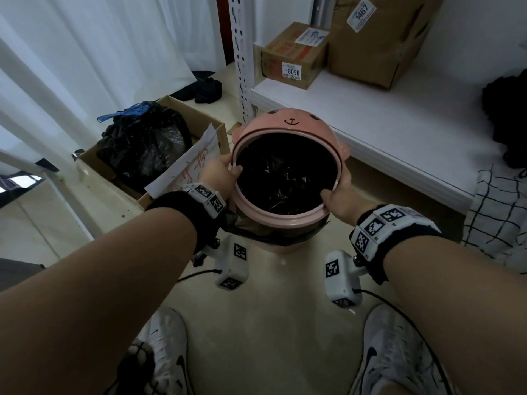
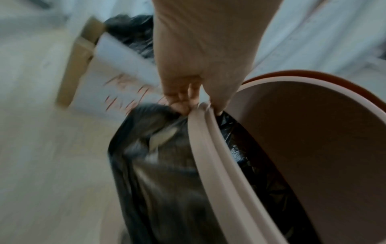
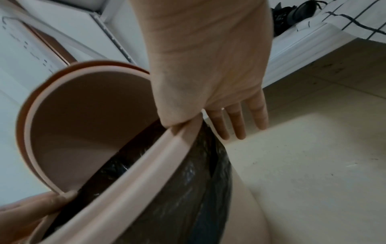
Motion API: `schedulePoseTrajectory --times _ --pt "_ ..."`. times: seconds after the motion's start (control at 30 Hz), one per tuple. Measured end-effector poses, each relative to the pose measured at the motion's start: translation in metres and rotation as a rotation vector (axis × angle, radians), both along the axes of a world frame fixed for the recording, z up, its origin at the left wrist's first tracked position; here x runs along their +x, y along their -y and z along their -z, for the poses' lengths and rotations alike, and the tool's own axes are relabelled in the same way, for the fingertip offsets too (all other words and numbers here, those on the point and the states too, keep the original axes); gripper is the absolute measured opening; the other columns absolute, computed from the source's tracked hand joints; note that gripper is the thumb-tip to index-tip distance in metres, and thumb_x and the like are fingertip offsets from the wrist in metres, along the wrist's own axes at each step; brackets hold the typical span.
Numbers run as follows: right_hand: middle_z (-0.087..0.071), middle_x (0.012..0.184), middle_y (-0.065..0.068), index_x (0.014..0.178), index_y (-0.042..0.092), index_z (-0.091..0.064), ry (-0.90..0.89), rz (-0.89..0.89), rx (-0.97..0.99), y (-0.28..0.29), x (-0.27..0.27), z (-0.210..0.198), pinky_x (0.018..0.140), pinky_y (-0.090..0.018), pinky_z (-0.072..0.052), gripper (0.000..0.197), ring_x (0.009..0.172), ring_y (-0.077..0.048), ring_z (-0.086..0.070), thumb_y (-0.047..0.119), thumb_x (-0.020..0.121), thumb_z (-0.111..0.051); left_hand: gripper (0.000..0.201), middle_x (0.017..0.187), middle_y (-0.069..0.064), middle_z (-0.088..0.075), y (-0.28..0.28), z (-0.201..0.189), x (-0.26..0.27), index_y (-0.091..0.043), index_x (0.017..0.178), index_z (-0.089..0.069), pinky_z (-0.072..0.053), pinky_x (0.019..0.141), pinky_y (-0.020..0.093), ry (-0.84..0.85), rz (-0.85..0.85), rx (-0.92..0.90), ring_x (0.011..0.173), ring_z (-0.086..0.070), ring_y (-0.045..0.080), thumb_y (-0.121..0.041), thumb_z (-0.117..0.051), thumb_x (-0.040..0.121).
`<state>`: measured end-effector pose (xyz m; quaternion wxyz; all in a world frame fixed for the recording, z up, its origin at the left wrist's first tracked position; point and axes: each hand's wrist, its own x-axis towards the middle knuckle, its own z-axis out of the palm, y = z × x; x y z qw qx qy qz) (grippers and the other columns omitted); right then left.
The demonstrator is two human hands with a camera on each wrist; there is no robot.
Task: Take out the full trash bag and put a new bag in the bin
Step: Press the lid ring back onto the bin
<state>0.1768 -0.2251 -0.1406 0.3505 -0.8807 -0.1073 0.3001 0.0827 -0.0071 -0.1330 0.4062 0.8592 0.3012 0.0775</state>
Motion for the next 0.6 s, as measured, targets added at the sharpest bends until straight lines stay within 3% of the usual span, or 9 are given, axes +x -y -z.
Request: schedulePoseTrajectory --times 0.07,0.13,0.23,0.33,0.4,0.5,0.6 --pt "-0.046 0.137 -0.023 0.149 0.025 0.014 0.016 0.016 0.021 0.0 0.0 0.007 0.105 -0.035 -0.034 0.078 0.122 -0.036 -0.049 0.02 0.094 -0.042 0.03 0.078 -0.003 -0.058 0.005 0.008 -0.003 -0.009 0.122 -0.058 -0.034 0.056 0.02 0.064 -0.036 -0.043 0.073 -0.052 0.014 -0.011 -0.043 0.096" --pt "-0.045 0.137 -0.022 0.148 0.026 0.015 0.021 0.004 0.021 0.001 0.003 0.011 0.106 -0.037 -0.035 0.079 0.121 -0.036 -0.049 0.022 0.094 -0.041 0.026 0.071 0.001 -0.056 0.004 0.017 -0.002 -0.007 0.115 -0.059 -0.039 0.059 0.023 0.076 -0.017 0.012 0.067 -0.052 0.015 -0.011 -0.041 0.097" --pt "-0.047 0.137 -0.021 0.147 0.032 0.016 0.064 -0.039 -0.111 0.002 0.006 0.011 0.108 -0.047 -0.035 0.078 0.121 -0.04 -0.049 0.034 0.091 -0.039 0.026 0.098 0.017 -0.062 -0.003 0.024 0.0 -0.014 0.115 -0.055 -0.047 0.081 0.041 -0.035 0.023 0.222 0.094 -0.058 0.035 -0.019 -0.037 0.097" --pt "-0.044 0.14 -0.02 0.145 0.038 0.011 0.167 -0.056 -0.311 0.003 0.003 0.006 0.104 -0.052 -0.036 0.075 0.123 -0.041 -0.045 0.049 0.086 -0.034 0.034 0.115 0.019 -0.05 0.0 0.014 0.002 -0.018 0.123 -0.045 -0.045 0.088 0.046 -0.279 0.005 0.345 0.106 -0.052 0.039 -0.036 -0.03 0.099" --pt "-0.031 0.147 -0.019 0.148 0.032 0.01 0.27 -0.056 -0.385 0.004 -0.003 0.0 0.105 -0.051 -0.034 0.077 0.13 -0.04 -0.037 0.051 0.089 -0.036 0.041 0.122 0.02 -0.044 0.002 0.009 0.001 -0.014 0.127 -0.042 -0.044 0.091 0.048 -0.358 0.016 0.369 0.109 -0.05 0.04 -0.041 -0.03 0.098" --pt "-0.019 0.154 -0.014 0.151 0.021 0.0 0.517 -0.049 -0.189 0.003 -0.012 -0.02 0.11 -0.049 -0.029 0.09 0.138 -0.036 -0.028 0.05 0.085 -0.054 0.048 0.129 0.018 -0.042 0.002 0.004 0.0 -0.018 0.135 -0.038 -0.04 0.098 0.047 -0.25 0.049 0.288 0.119 -0.044 0.037 -0.044 -0.04 0.095" --pt "-0.014 0.158 -0.011 0.15 0.027 -0.013 0.719 -0.16 0.017 -0.01 -0.007 -0.047 0.119 -0.043 -0.019 0.082 0.145 -0.029 -0.018 0.045 0.084 -0.059 0.06 0.138 0.015 -0.044 0.004 -0.018 0.002 -0.017 0.144 -0.033 -0.033 0.106 0.041 0.038 0.131 0.331 0.129 -0.039 0.031 -0.043 -0.05 0.092"
